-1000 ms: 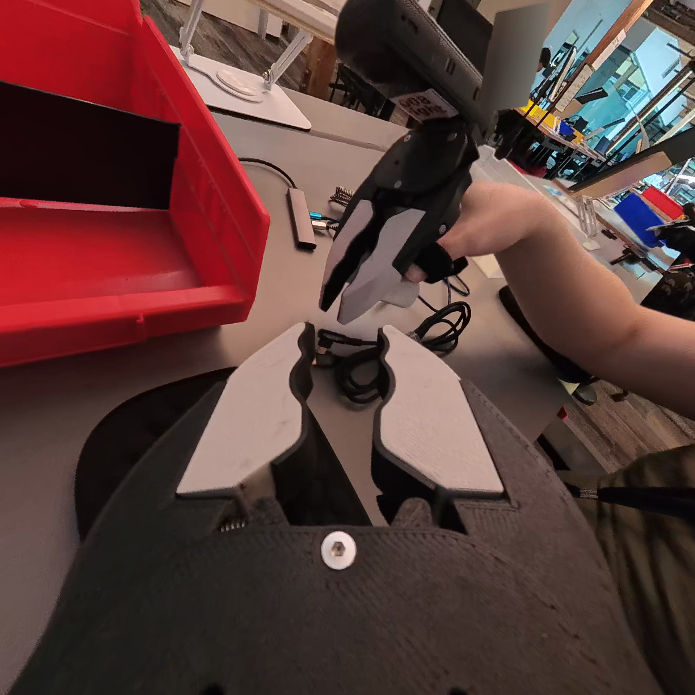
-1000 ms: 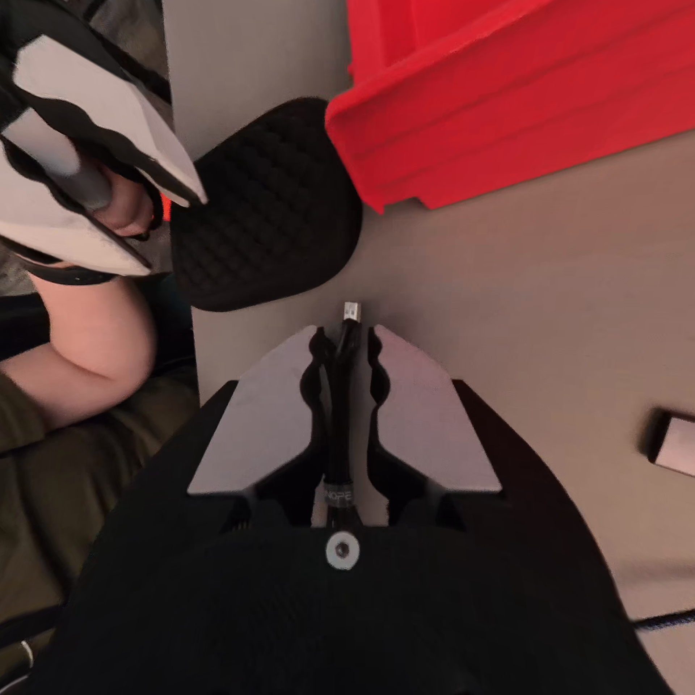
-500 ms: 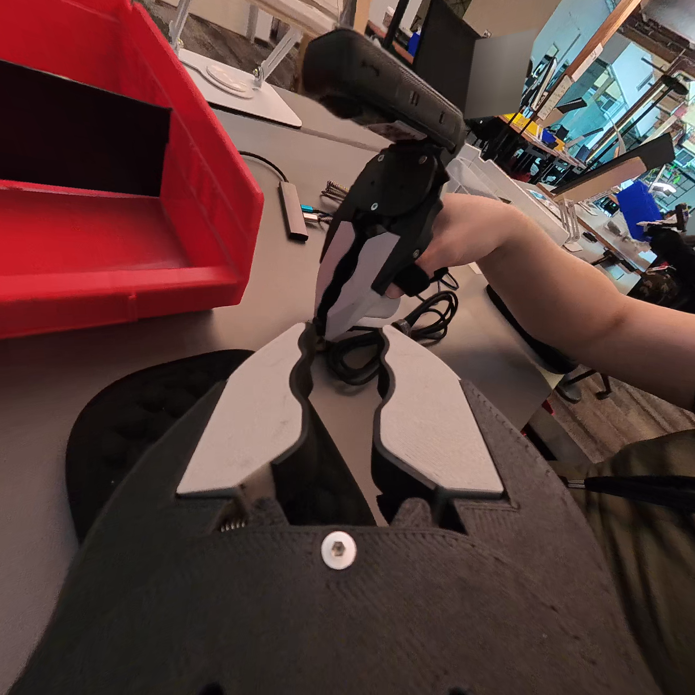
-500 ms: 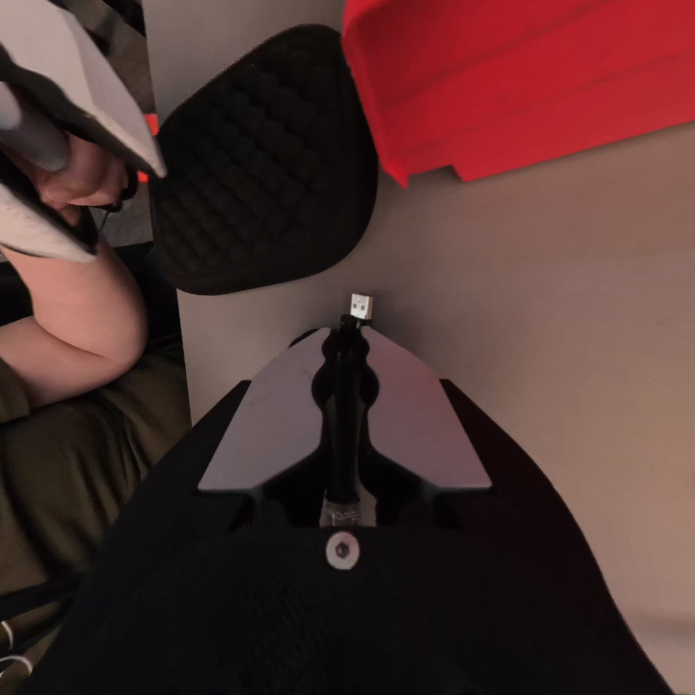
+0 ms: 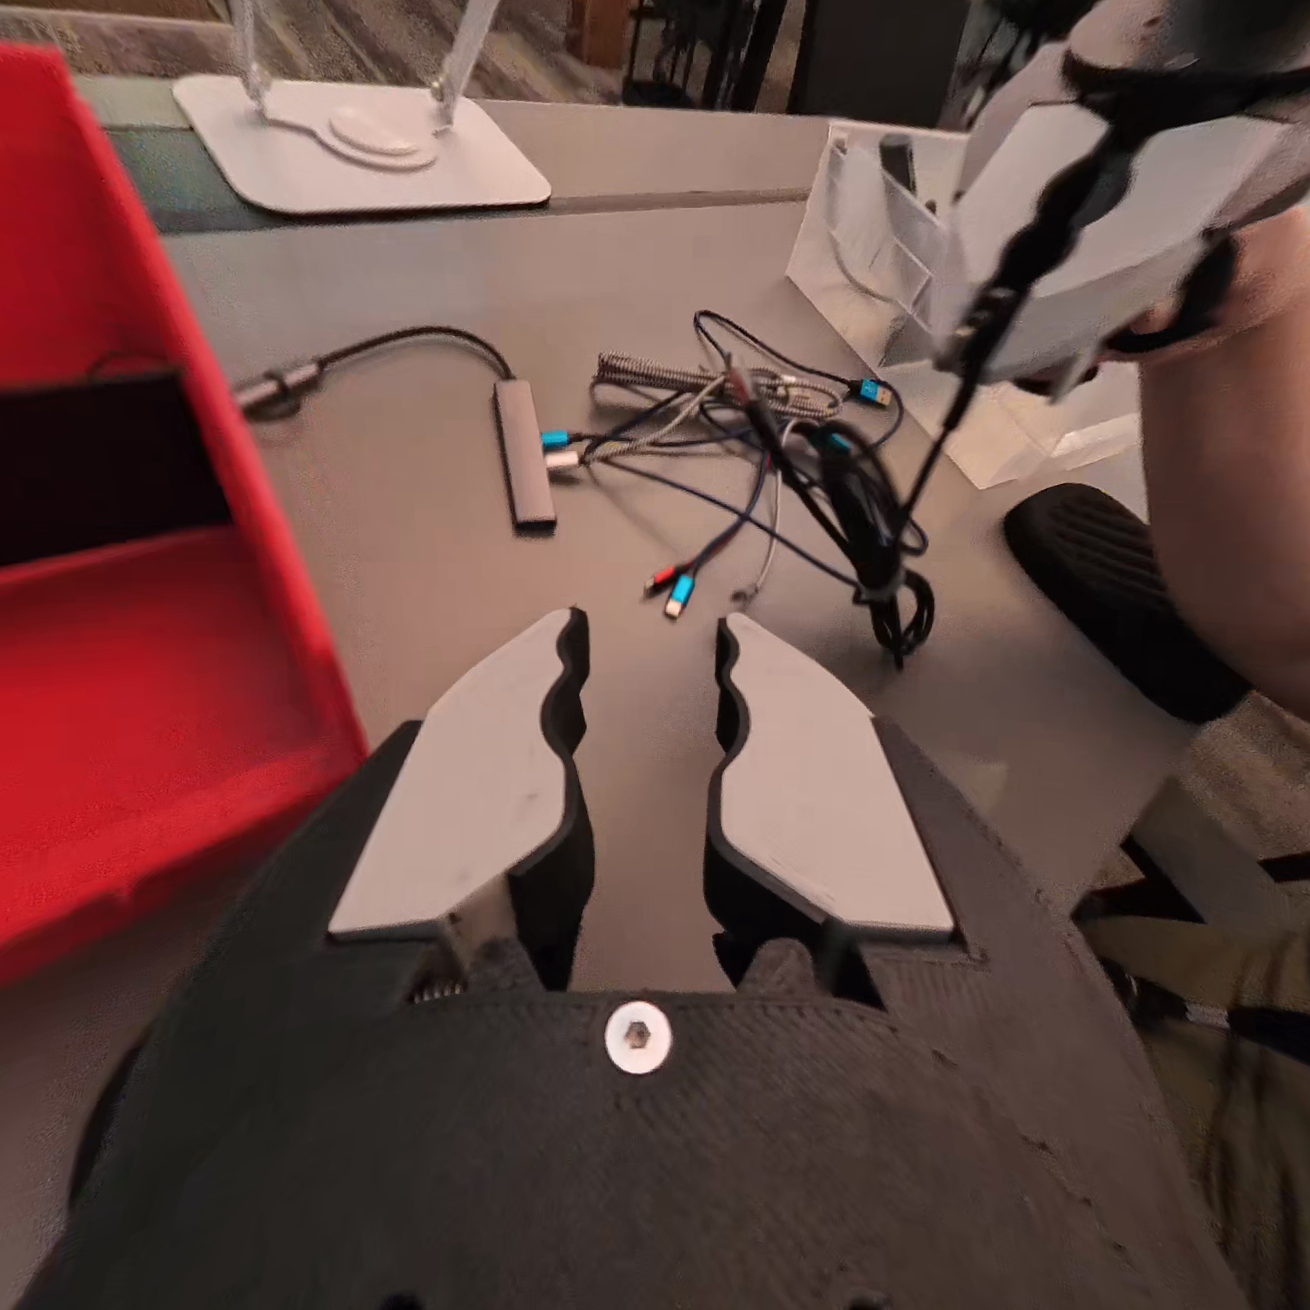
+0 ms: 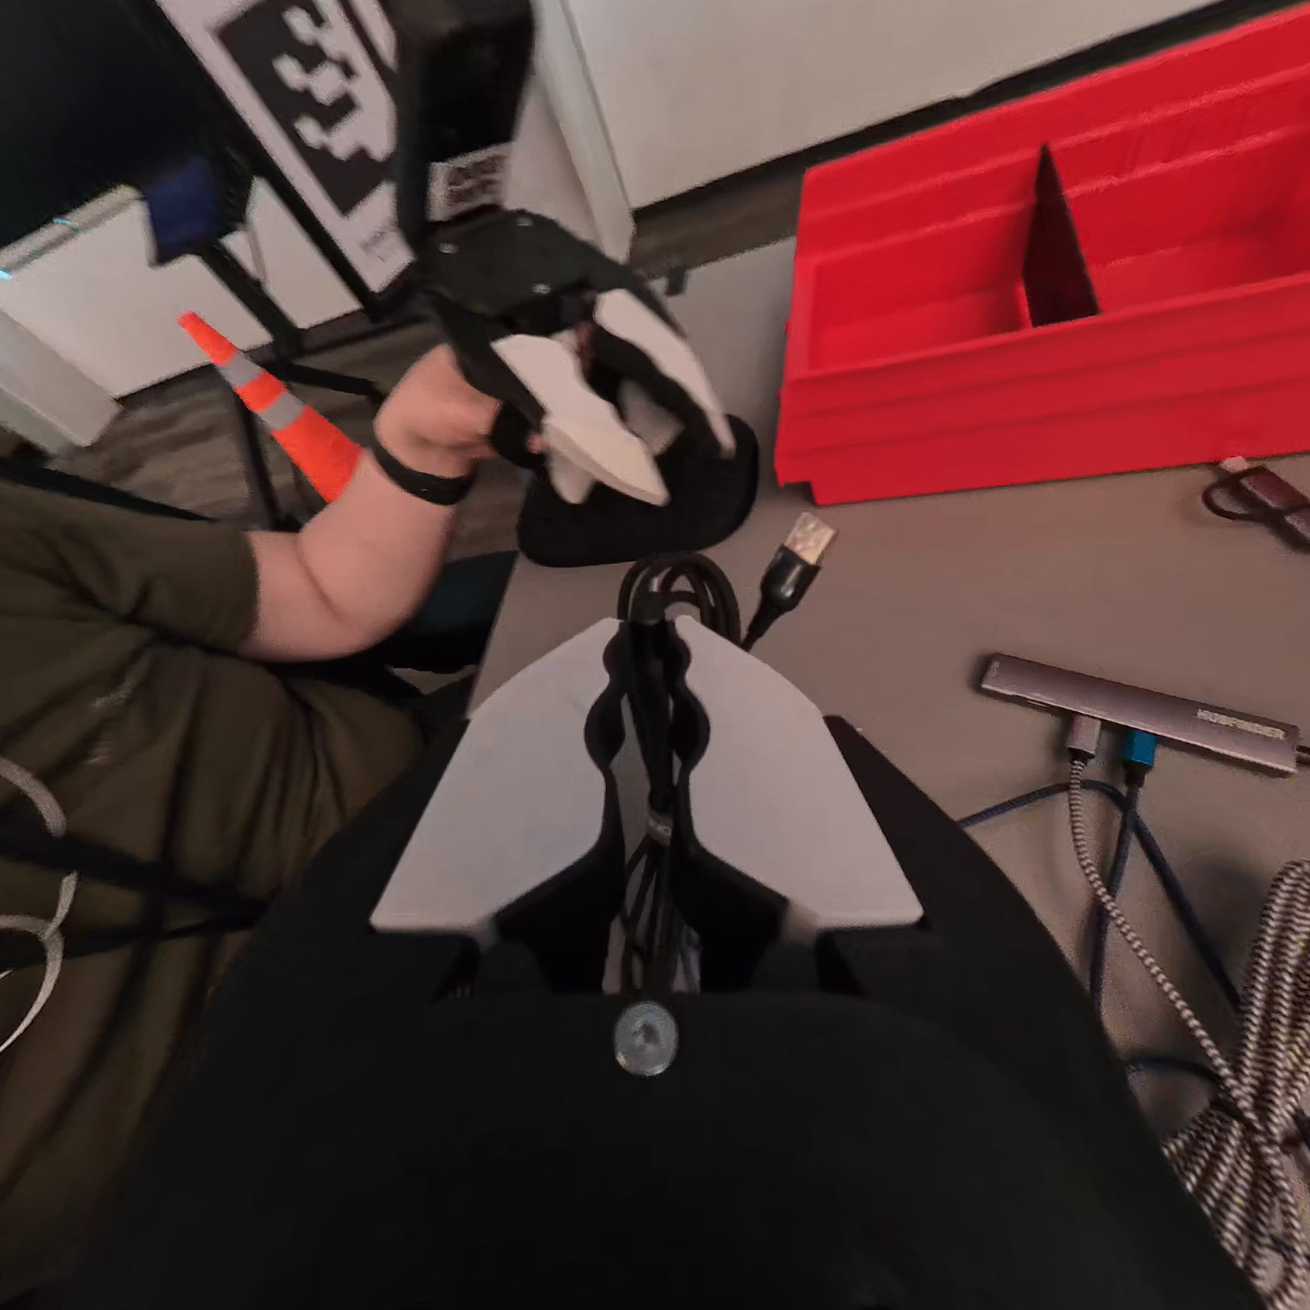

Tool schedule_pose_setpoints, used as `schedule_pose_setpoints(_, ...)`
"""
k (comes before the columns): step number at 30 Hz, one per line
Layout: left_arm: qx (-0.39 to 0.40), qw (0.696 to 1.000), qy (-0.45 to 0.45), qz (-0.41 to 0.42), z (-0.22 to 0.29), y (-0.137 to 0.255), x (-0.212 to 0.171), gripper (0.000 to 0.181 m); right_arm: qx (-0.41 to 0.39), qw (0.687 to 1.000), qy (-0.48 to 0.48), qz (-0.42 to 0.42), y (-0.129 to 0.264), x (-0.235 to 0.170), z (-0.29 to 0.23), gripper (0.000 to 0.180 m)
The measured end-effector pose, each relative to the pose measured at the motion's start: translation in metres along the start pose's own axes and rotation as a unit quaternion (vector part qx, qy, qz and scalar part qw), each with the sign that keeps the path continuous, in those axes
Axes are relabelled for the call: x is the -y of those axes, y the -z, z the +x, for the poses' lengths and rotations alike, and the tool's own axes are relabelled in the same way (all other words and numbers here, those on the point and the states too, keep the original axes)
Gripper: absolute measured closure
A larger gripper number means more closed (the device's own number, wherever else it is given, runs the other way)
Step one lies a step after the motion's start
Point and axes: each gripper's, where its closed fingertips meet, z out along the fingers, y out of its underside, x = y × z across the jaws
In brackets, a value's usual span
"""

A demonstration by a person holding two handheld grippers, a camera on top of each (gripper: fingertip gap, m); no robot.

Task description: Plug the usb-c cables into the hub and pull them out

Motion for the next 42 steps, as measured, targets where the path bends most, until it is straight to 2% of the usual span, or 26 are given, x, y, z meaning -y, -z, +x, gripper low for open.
schedule_pose_setpoints(3, -0.004, 0.999, -0.027, -0.031, 0.003, -0.031, 0.04, 0.142, 0.039, 0.999, 0.009, -0.006, 0.026, 0.001, -0.017, 0.172)
schedule_pose_setpoints(6, 0.022, 0.995, -0.029, -0.09, -0.02, -0.071, 0.069, 0.141, 0.063, 0.997, 0.039, -0.014, 0.041, -0.001, -0.034, 0.172)
schedule_pose_setpoints(12, 0.068, 0.946, 0.004, -0.316, -0.075, -0.166, 0.045, 0.13, 0.062, 0.995, 0.076, -0.003, 0.062, 0.008, -0.051, 0.172)
schedule_pose_setpoints(16, 0.087, 0.921, 0.021, -0.378, -0.091, -0.205, 0.028, 0.129, 0.059, 0.994, 0.089, 0.025, 0.08, 0.017, -0.055, 0.172)
schedule_pose_setpoints(20, 0.094, 0.889, 0.029, -0.447, -0.094, -0.213, 0.008, 0.125, 0.054, 0.993, 0.093, 0.04, 0.091, 0.02, -0.055, 0.172)
schedule_pose_setpoints(25, 0.133, 0.844, -0.016, -0.519, -0.098, -0.21, 0.001, 0.127, 0.052, 0.993, 0.097, 0.041, 0.092, 0.022, -0.054, 0.172)
schedule_pose_setpoints(27, 0.133, 0.826, -0.017, -0.548, -0.092, -0.21, 0.0, 0.137, 0.048, 0.993, 0.098, 0.035, 0.09, 0.02, -0.053, 0.172)
schedule_pose_setpoints(29, 0.133, 0.807, -0.018, -0.576, -0.087, -0.21, -0.002, 0.13, 0.043, 0.994, 0.099, 0.032, 0.089, 0.019, -0.052, 0.172)
schedule_pose_setpoints(34, 0.129, 0.778, -0.021, -0.614, -0.086, -0.209, -0.002, 0.13, 0.032, 0.994, 0.097, 0.028, 0.09, 0.018, -0.049, 0.172)
schedule_pose_setpoints(35, 0.126, 0.773, -0.025, -0.621, -0.086, -0.209, -0.001, 0.143, 0.029, 0.994, 0.097, 0.027, 0.091, 0.018, -0.048, 0.172)
schedule_pose_setpoints(36, 0.123, 0.773, -0.026, -0.622, -0.086, -0.209, -0.001, 0.158, 0.027, 0.994, 0.098, 0.028, 0.092, 0.018, -0.048, 0.172)
schedule_pose_setpoints(39, 0.126, 0.775, -0.022, -0.619, -0.086, -0.209, -0.001, 0.158, 0.029, 0.994, 0.098, 0.035, 0.096, 0.019, -0.049, 0.172)
schedule_pose_setpoints(42, 0.116, 0.805, -0.027, -0.582, -0.085, -0.213, 0.005, 0.159, 0.024, 0.994, 0.097, 0.041, 0.102, 0.02, -0.047, 0.172)
